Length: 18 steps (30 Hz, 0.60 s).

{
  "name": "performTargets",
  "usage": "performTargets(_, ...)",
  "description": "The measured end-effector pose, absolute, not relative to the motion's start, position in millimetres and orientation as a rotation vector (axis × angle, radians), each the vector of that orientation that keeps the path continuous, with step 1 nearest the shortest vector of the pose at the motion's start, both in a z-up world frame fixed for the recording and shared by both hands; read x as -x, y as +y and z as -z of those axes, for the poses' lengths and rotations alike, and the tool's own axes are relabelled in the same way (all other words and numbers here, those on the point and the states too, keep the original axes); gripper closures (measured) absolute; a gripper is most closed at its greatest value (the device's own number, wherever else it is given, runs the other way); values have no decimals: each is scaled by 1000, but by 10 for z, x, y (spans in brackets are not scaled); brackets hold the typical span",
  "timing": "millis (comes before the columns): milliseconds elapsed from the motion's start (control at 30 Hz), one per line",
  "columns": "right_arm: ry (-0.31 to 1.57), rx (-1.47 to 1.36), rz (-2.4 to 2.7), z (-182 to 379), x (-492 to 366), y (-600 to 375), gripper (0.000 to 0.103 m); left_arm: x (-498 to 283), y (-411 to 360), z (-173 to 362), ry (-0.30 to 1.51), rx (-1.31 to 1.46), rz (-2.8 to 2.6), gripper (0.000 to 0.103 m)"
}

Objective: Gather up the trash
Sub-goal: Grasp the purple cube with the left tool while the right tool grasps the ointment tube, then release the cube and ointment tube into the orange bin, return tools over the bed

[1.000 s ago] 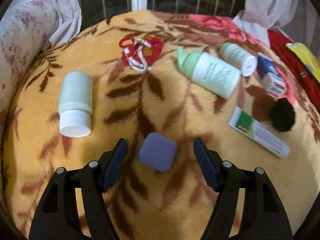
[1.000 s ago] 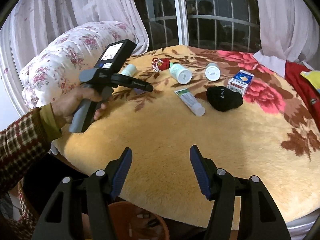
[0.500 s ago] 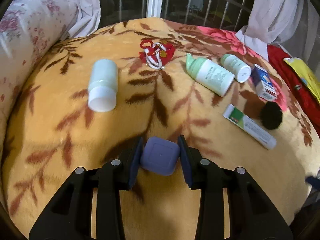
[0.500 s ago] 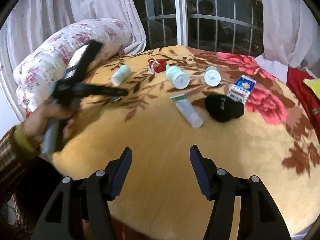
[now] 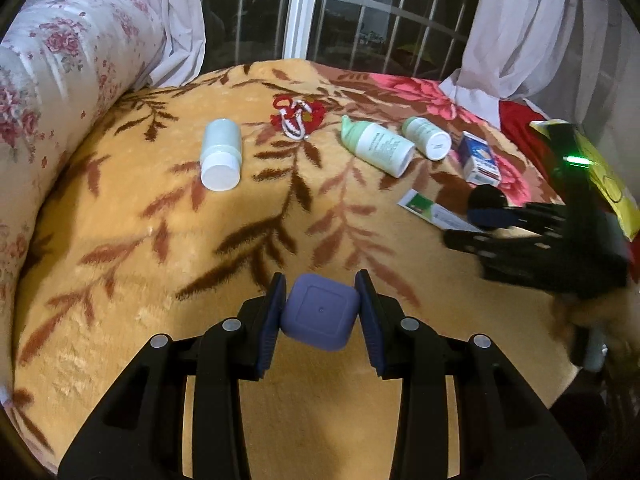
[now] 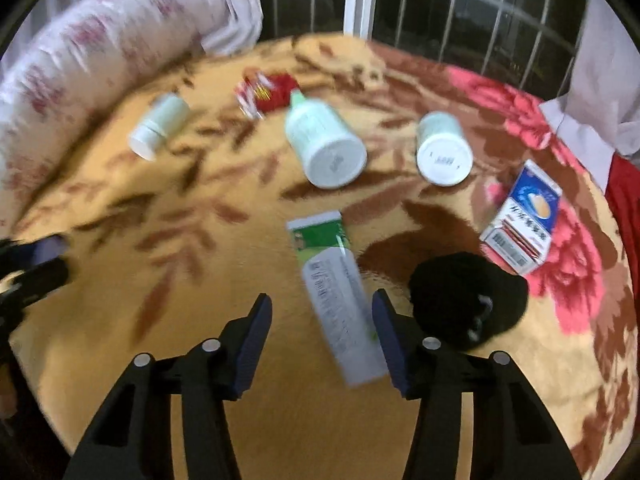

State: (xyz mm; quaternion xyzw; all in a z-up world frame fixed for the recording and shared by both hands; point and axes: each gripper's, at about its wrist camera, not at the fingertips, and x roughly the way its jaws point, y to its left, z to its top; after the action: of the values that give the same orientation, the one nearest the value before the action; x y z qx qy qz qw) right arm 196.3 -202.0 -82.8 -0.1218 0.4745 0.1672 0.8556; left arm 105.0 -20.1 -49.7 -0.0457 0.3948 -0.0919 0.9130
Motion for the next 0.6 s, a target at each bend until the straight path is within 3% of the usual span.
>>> performTargets(133,1073,239,-341,971,-2170,-2021,57,-969,-209,461,803,92,203,67)
performTargets(267,1100,213,-353,971,-2219,-2018,71,-924,-228,429,790,98,214,67)
performTargets(600,948,224,-402,647,-1613,-1970,72,-779,-311,409,787,102,252,67)
